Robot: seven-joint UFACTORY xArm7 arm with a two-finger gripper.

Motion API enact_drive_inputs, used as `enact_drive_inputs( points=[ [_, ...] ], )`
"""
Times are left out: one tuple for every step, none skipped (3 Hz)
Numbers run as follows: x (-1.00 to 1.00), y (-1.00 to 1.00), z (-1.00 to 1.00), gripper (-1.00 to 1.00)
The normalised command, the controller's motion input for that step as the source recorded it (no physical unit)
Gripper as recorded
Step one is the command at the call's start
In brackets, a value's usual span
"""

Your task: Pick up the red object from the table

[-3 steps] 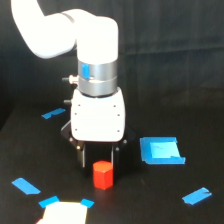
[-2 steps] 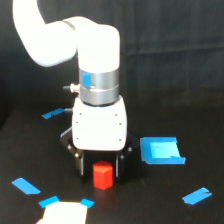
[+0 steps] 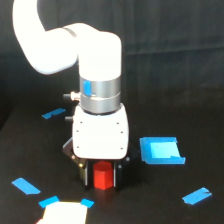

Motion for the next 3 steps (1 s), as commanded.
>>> enact_drive_inputs(
  points=[
    [0.19, 0.38, 0.95, -0.94],
    [1.00, -0.30, 0.98, -1.00],
    [0.30, -0.40, -0.91, 1.00]
  ],
)
